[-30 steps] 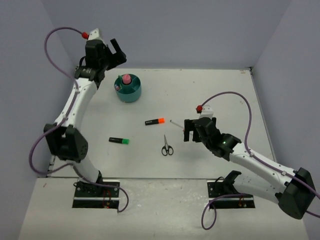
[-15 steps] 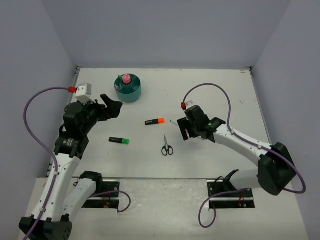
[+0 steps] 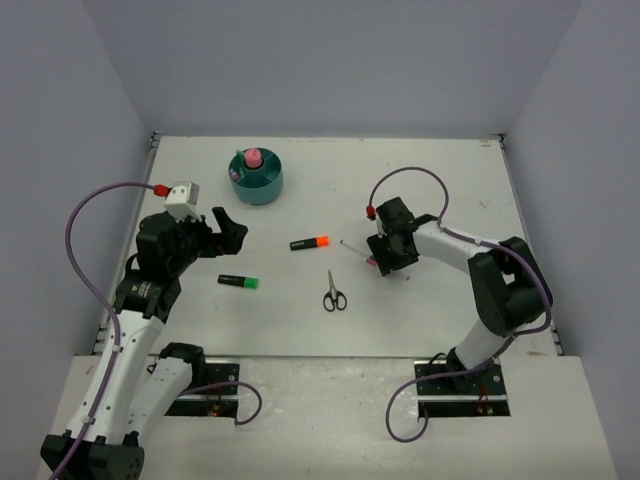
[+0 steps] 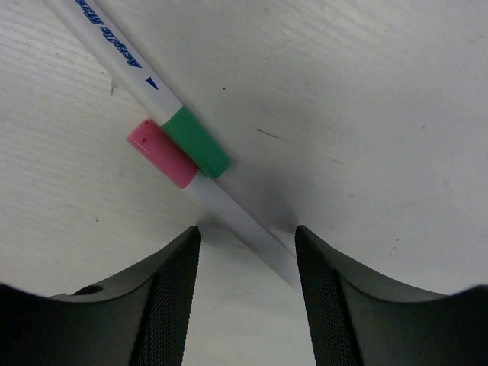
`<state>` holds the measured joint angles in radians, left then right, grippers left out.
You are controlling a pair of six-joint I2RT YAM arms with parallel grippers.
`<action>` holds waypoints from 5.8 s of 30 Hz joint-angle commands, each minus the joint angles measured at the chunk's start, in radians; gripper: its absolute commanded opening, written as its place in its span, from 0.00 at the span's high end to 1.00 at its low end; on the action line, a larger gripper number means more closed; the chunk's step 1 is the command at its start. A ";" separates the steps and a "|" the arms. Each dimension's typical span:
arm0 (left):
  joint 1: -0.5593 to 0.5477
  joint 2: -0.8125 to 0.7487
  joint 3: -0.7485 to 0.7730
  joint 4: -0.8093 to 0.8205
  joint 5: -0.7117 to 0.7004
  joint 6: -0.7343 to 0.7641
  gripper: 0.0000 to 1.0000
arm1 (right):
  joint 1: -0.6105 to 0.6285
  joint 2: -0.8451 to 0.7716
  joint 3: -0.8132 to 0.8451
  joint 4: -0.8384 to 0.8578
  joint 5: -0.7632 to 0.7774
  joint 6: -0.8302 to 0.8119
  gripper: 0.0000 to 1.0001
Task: Sort the stationery into containers
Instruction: Pick up the pen from the center of the board, then place the pen in the storage box, then pick up the pen from the center of the board.
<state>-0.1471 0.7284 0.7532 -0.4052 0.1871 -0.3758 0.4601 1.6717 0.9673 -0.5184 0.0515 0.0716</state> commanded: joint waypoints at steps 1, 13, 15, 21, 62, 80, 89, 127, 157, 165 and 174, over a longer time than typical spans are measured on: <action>0.001 -0.016 0.004 0.023 0.010 0.035 0.00 | 0.005 0.032 0.059 -0.034 -0.045 -0.053 0.52; 0.001 -0.021 0.004 0.019 0.003 0.037 0.00 | 0.025 0.071 0.095 -0.117 -0.098 -0.063 0.81; 0.001 -0.024 0.003 0.019 0.002 0.035 0.00 | 0.045 0.056 0.082 -0.107 -0.099 -0.054 0.83; 0.001 -0.017 -0.002 0.023 0.019 0.033 0.00 | 0.101 -0.029 0.015 -0.055 -0.130 -0.016 1.00; -0.564 0.351 -0.043 1.078 0.561 -0.455 0.89 | 0.243 -0.821 -0.200 0.474 -0.729 0.277 1.00; -0.563 0.354 0.214 0.522 0.064 -0.213 1.00 | 0.241 -0.941 -0.241 0.366 -0.384 0.256 0.01; -0.455 0.625 0.629 0.331 -0.709 -0.007 1.00 | 0.241 -1.094 -0.347 0.322 0.134 0.251 0.01; -0.039 1.310 0.950 0.566 -0.487 -0.084 0.41 | 0.242 -1.029 -0.419 0.410 -0.094 0.262 0.01; -0.049 -0.127 0.148 -0.041 -0.143 -0.104 0.00 | 0.137 0.267 0.426 -0.145 0.421 1.034 0.34; -0.050 -0.114 0.077 -0.010 -0.145 -0.035 0.00 | 0.117 0.349 0.458 -0.117 0.397 1.028 0.62; -0.046 -0.100 0.067 0.010 -0.156 -0.007 0.00 | 0.115 0.311 0.397 -0.097 0.342 0.985 0.76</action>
<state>-0.1968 0.6393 0.8066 -0.4277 0.0232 -0.4307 0.5800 2.0092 1.3904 -0.6117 0.4200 1.0586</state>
